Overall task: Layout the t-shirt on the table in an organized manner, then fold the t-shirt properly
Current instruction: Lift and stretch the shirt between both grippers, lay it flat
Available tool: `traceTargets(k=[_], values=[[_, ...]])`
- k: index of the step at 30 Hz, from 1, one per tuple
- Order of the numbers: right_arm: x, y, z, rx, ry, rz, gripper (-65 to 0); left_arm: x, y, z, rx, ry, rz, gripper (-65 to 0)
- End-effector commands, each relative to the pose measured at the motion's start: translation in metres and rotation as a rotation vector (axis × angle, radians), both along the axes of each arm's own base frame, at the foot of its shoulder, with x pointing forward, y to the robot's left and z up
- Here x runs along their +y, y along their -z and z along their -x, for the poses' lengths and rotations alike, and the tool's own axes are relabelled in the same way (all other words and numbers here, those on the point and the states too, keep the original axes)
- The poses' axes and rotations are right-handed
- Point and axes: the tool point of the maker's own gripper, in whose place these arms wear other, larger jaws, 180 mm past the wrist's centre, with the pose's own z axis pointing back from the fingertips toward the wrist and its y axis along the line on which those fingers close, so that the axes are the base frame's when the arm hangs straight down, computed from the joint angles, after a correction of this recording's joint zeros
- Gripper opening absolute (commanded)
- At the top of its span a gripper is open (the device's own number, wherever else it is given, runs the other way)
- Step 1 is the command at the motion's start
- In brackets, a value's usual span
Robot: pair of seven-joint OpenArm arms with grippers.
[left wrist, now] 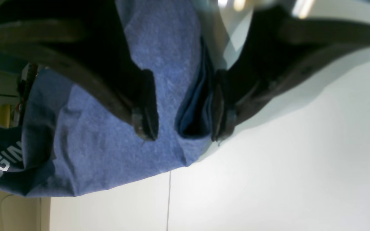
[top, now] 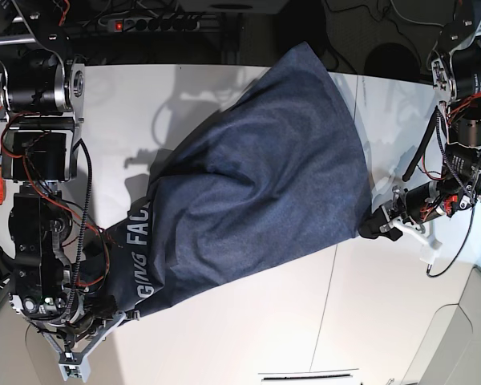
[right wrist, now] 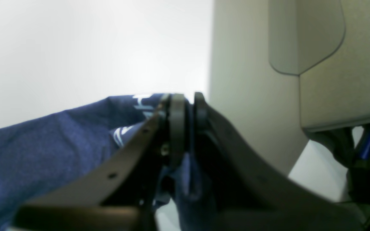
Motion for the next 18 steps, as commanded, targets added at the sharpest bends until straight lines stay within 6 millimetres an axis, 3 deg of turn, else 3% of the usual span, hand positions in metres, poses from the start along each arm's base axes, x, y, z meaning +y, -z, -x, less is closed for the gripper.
traceTargets(k=[1,4,7,10,14,18], values=[[-0.003,-0.027,-0.012,-0.074,0.003,0.006,-65.0,0.002,-0.019,-0.015,-0.068,0.005,0.006,-40.5],[-0.003,-0.025,-0.011,-0.061,0.004,0.006,-65.0,-0.006,-0.019,-0.019,-0.084,-0.002,0.022,-65.0],[-0.003,-0.023,-0.009,-0.048,0.005,0.007,-65.0,-0.007,-0.024,-0.025,-0.113,-0.024,0.038,-65.0],[-0.003,-0.025,-0.011,-0.060,0.004,0.007,-65.0,0.000,-0.045,-0.043,-0.177,-0.052,0.045,-65.0],[-0.001,-0.048,-0.025,-0.180,-0.014,0.005,-65.0,0.017,-0.107,-0.087,-0.316,-0.079,0.049,-65.0],[0.001,-0.089,-0.046,-0.270,-0.037,0.008,-65.0,0.031,-0.192,-0.133,-0.483,-0.090,0.034,-65.0]])
